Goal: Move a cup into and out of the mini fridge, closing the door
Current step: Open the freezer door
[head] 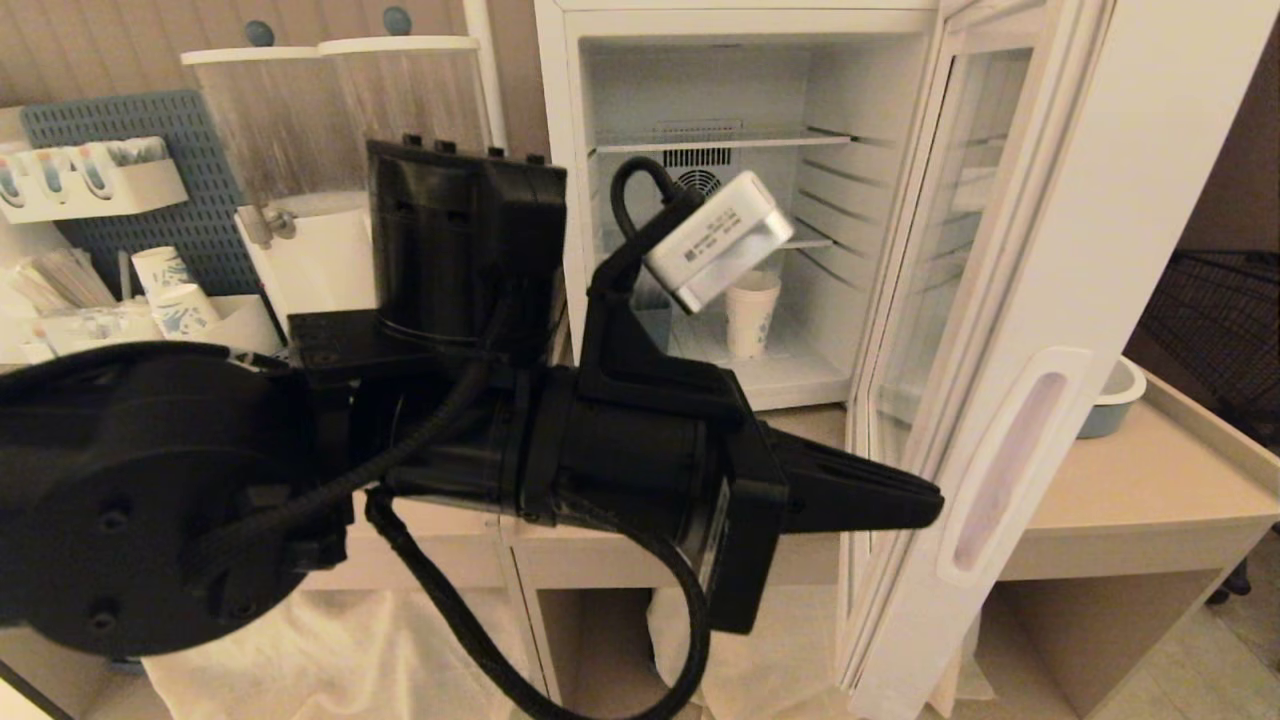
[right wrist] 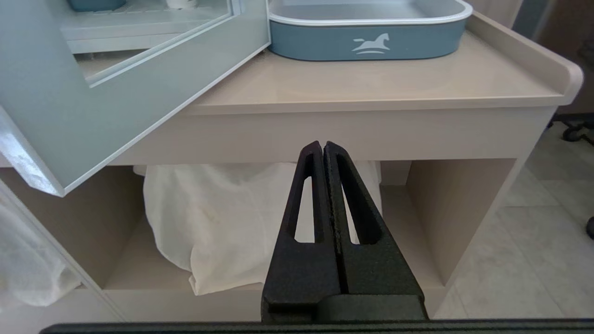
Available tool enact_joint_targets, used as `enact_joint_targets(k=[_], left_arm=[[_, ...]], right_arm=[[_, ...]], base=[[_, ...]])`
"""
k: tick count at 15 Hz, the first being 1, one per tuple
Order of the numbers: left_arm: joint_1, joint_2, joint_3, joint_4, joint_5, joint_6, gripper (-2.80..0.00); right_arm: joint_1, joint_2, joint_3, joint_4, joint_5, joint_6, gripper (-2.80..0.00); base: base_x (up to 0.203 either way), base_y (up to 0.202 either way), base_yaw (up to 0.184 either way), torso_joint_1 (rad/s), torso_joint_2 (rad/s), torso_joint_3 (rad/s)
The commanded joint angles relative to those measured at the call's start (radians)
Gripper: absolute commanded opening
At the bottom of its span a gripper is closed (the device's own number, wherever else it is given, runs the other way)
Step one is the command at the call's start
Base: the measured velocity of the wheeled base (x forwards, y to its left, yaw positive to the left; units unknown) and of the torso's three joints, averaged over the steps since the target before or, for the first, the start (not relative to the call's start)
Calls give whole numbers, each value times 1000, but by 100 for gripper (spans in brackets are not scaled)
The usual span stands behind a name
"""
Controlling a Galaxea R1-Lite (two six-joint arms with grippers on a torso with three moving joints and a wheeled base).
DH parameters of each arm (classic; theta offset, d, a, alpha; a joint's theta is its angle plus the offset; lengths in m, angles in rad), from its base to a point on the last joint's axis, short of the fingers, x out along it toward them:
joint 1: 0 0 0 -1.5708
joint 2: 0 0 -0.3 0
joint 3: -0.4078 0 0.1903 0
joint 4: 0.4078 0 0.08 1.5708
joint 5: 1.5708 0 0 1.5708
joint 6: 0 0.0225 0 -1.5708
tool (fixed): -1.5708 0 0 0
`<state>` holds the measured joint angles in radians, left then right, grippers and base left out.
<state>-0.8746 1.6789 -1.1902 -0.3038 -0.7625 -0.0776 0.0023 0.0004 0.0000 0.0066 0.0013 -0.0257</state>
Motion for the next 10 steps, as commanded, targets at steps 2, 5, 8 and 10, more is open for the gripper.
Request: enact_joint_targets(k=[2, 5, 8, 10], left_arm=[[36, 30, -32, -3, -3, -1, -280], [40, 81, -80, -3, -1, -2, -280], [58, 155, -127, -3, 0, -1, -280], [56, 180, -147, -3, 0, -1, -280]], right_arm=[[1, 0, 0, 0, 0, 0, -280], [1, 0, 0, 0, 0, 0, -280], [1, 0, 0, 0, 0, 0, -280], [1, 0, 0, 1, 0, 0, -280]], base=[[0, 0, 0, 0, 0, 0], [0, 0, 0, 0, 0, 0], [0, 0, 0, 0, 0, 0], [0, 0, 0, 0, 0, 0]])
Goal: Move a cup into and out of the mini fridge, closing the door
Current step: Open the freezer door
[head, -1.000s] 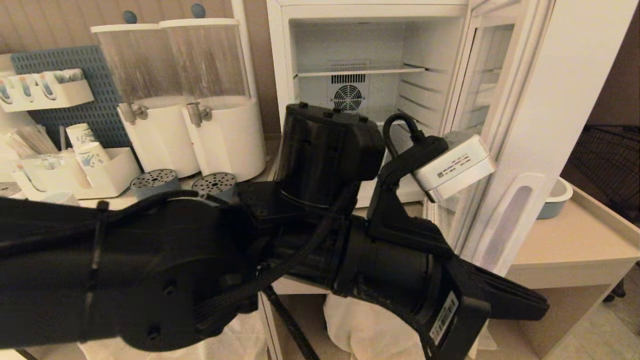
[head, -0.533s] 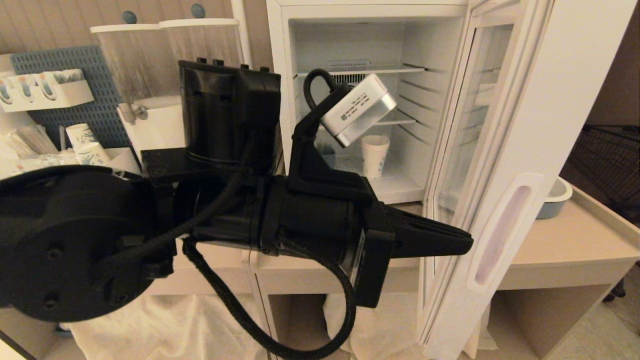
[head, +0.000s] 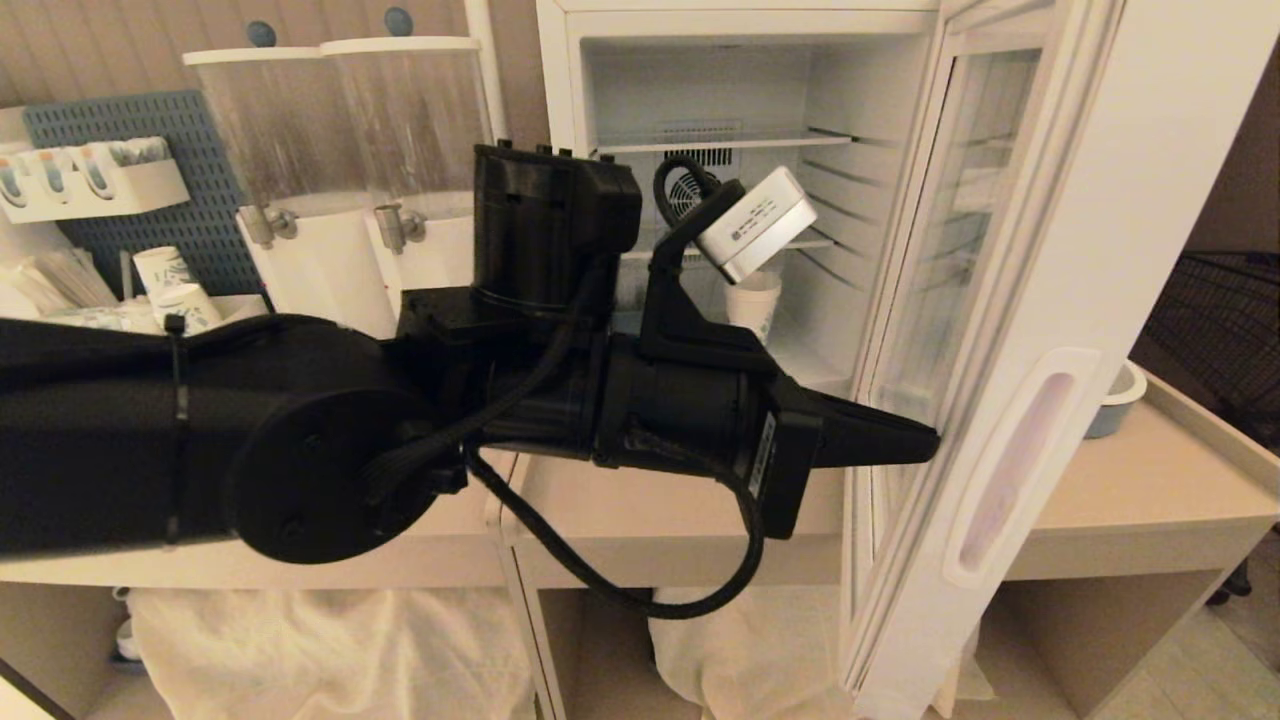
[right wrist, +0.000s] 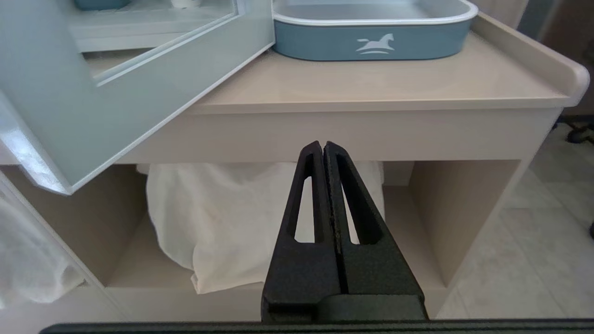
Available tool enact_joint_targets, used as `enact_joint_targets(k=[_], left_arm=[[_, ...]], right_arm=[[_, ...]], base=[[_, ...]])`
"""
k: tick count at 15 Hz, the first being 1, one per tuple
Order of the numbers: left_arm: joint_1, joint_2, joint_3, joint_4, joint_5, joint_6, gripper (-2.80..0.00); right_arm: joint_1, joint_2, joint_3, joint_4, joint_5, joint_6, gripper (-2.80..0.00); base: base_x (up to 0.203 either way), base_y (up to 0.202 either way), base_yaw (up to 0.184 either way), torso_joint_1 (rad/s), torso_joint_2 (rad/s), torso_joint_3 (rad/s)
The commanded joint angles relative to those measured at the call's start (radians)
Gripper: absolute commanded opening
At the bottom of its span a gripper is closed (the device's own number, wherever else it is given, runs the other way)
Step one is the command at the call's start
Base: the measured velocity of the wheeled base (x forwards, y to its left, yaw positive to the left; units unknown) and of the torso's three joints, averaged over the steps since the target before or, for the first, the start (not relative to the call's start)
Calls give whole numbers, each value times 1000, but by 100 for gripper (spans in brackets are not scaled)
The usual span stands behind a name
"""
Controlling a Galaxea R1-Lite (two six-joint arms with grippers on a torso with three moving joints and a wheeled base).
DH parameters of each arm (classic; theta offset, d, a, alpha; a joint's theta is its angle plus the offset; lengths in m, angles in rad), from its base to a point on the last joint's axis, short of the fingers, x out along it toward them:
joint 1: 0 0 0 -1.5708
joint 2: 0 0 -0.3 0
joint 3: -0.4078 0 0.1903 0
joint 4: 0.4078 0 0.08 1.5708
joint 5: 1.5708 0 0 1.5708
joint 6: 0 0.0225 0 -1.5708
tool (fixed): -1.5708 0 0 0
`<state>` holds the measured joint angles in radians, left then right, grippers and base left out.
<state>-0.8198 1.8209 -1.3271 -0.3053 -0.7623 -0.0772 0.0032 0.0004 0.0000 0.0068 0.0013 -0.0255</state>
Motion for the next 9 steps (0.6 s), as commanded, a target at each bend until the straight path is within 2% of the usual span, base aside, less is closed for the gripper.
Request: enact_joint_targets(k=[1, 9], left_arm=[[-13, 48, -20, 0, 0, -1, -280], [-67, 107, -76, 2, 5, -6, -280]], right_arm=[[0, 0, 0, -1, 0, -1, -280], [0, 0, 0, -1, 0, -1, -280]], base=[[0, 0, 0, 0, 0, 0], [0, 0, 0, 0, 0, 0]])
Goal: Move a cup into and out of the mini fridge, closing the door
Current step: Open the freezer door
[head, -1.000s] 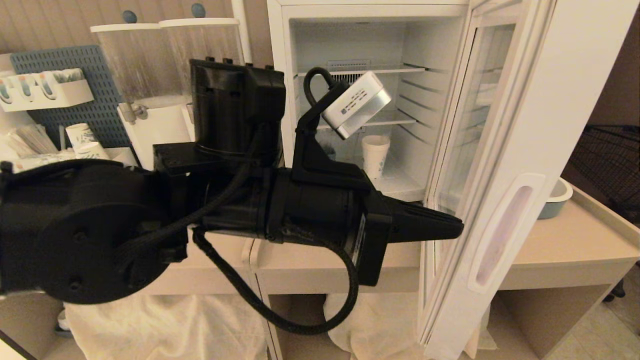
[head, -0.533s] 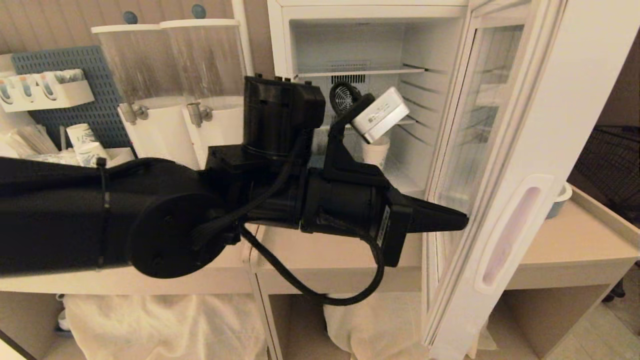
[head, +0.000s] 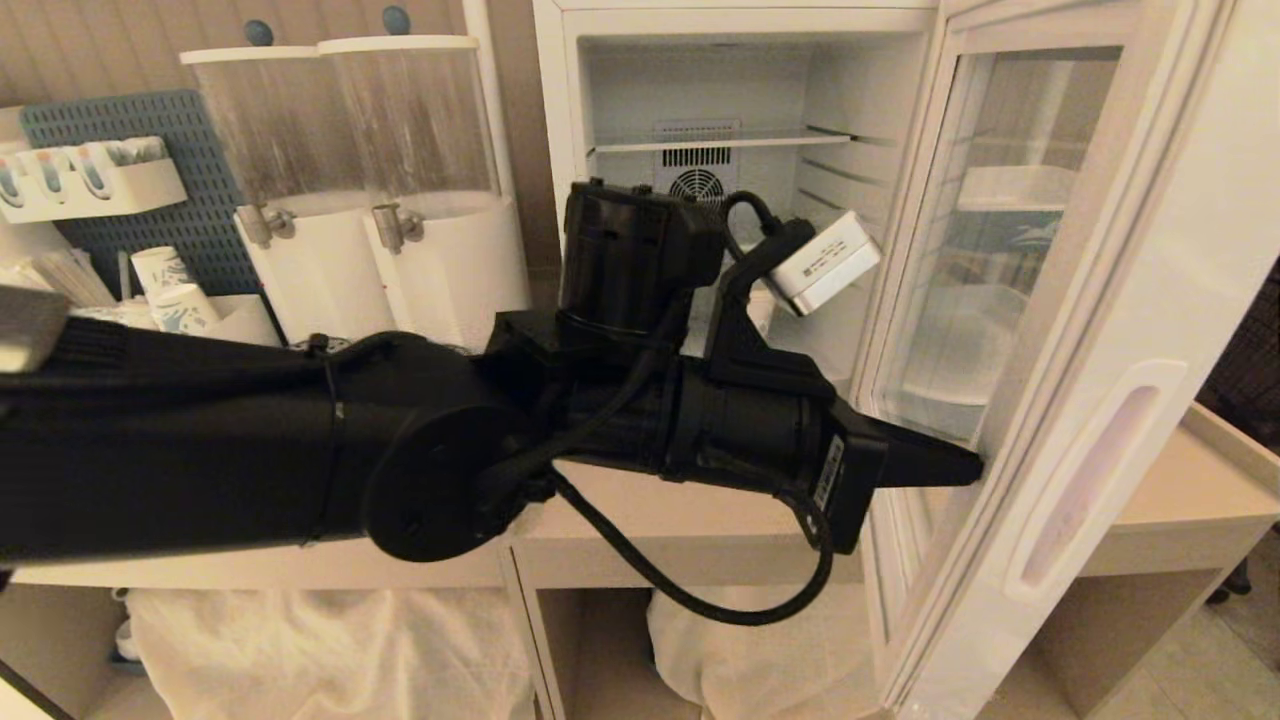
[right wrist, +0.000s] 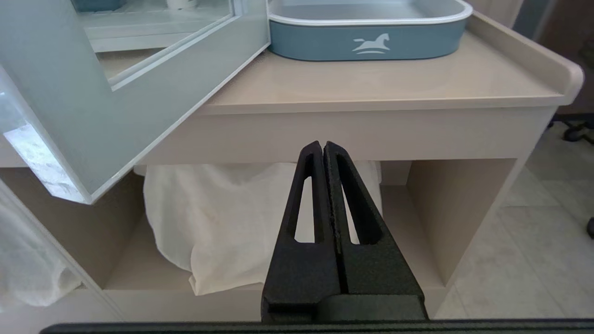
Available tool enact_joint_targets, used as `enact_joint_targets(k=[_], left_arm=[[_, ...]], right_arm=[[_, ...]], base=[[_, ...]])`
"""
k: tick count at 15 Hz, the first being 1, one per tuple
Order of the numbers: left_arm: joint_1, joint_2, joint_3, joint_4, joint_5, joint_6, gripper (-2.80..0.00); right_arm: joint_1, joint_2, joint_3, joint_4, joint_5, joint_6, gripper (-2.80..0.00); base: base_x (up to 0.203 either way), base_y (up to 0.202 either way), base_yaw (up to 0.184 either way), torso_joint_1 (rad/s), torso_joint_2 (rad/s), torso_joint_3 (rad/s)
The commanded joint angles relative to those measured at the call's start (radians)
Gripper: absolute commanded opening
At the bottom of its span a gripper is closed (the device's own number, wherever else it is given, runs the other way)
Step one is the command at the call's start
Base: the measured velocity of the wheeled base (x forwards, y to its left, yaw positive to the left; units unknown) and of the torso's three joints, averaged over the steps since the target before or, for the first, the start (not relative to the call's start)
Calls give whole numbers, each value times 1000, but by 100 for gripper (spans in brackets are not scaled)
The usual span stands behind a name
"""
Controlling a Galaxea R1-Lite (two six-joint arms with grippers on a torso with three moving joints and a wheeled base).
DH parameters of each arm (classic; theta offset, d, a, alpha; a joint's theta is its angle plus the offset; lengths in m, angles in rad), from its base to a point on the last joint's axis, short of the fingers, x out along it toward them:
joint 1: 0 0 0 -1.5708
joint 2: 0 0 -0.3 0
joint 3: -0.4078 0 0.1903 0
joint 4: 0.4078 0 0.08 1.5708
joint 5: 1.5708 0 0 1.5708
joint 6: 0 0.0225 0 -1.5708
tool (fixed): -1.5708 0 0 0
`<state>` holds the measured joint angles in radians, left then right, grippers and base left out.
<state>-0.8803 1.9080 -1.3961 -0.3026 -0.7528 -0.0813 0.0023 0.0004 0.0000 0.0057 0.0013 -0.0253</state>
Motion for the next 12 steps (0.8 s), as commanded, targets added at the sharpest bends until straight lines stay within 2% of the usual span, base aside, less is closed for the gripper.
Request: enact_joint_targets(k=[1, 6, 12], left_arm=[[-9, 22, -9, -1, -5, -2, -280], [-125, 59, -30, -1, 62, -1, -280], [-143, -55, 72, 5, 93, 3, -280]], right_arm=[[1, 0, 0, 0, 0, -1, -280], [1, 0, 0, 0, 0, -1, -280], [1, 0, 0, 0, 0, -1, -280]], base=[[0, 0, 0, 0, 0, 0], [0, 0, 0, 0, 0, 0], [0, 0, 0, 0, 0, 0]])
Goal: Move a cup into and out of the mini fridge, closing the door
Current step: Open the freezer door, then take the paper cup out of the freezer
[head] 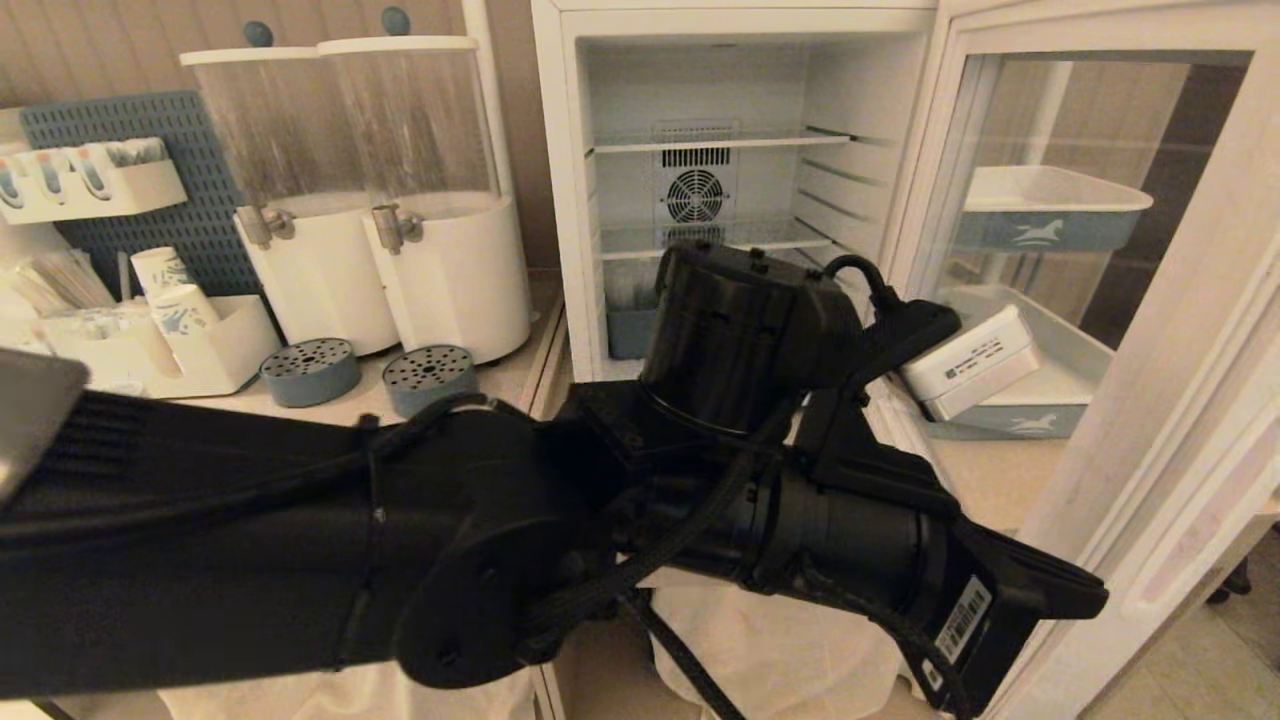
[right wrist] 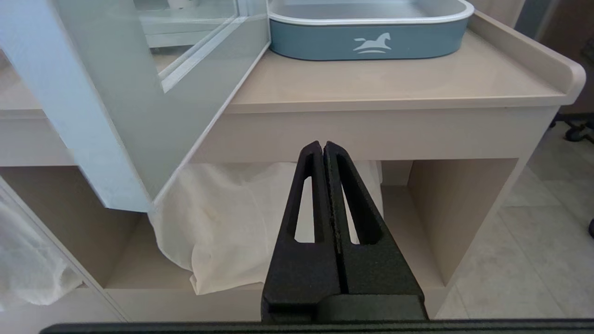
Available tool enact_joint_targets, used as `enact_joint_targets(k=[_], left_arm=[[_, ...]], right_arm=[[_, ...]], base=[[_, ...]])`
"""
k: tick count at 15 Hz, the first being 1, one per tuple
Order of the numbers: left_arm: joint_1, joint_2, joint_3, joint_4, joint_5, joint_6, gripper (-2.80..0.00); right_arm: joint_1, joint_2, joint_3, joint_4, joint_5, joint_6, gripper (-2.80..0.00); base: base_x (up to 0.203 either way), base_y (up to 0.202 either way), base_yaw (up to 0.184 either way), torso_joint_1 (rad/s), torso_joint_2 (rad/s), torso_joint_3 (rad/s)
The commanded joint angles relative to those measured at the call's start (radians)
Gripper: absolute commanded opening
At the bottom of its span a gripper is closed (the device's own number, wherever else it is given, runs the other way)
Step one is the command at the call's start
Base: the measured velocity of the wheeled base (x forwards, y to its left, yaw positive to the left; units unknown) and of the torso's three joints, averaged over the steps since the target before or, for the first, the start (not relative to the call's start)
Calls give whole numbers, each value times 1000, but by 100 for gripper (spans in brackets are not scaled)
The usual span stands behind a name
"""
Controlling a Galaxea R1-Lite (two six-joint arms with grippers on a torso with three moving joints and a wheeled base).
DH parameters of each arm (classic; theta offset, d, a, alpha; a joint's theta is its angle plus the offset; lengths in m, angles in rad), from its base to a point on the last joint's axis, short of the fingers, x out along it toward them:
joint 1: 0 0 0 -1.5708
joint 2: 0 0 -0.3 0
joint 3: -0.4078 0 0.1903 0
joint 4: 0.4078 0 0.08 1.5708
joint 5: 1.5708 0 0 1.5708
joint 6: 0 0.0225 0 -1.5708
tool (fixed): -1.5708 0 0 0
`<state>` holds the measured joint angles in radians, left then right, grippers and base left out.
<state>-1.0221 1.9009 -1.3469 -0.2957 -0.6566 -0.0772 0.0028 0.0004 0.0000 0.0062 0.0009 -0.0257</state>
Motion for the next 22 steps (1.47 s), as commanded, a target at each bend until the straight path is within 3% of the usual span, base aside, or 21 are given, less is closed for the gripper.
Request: enact_joint_targets(k=[1, 4, 7, 9, 12, 15, 18, 20, 22], left_arm=[[-1, -94, 57, -1, 4, 2, -280], [42, -239, 155, -2, 63, 16, -280], [147, -481, 266, 1, 85, 12, -280], [237, -654, 304, 28, 80, -5, -280], [403, -903, 333, 155, 71, -58, -280], [598, -1194, 366, 272, 46, -147, -280], [790, -1490, 400, 403, -28, -256, -280], [922, -1616, 402, 518, -58, -368, -280], [1009, -1711, 366, 689, -73, -496, -280]], right_arm=[[0, 0, 0, 0, 1, 0, -280], [0, 0, 0, 0, 1, 0, -280], [0, 0, 0, 1, 1, 0, -280], [0, 0, 0, 1, 1, -2, -280], [0, 0, -2, 6, 1, -2, -280], [0, 0, -2, 6, 1, -2, -280], [0, 0, -2, 9, 1, -2, -280], [0, 1, -2, 10, 1, -2, -280], [0, 6, -2, 11, 2, -2, -280]], base=[[0, 0, 0, 0, 0, 0], [0, 0, 0, 0, 0, 0], [0, 0, 0, 0, 0, 0], [0, 0, 0, 0, 0, 0], [0, 0, 0, 0, 0, 0], [0, 0, 0, 0, 0, 0], [0, 0, 0, 0, 0, 0], [0, 0, 0, 0, 0, 0], [0, 0, 0, 0, 0, 0]])
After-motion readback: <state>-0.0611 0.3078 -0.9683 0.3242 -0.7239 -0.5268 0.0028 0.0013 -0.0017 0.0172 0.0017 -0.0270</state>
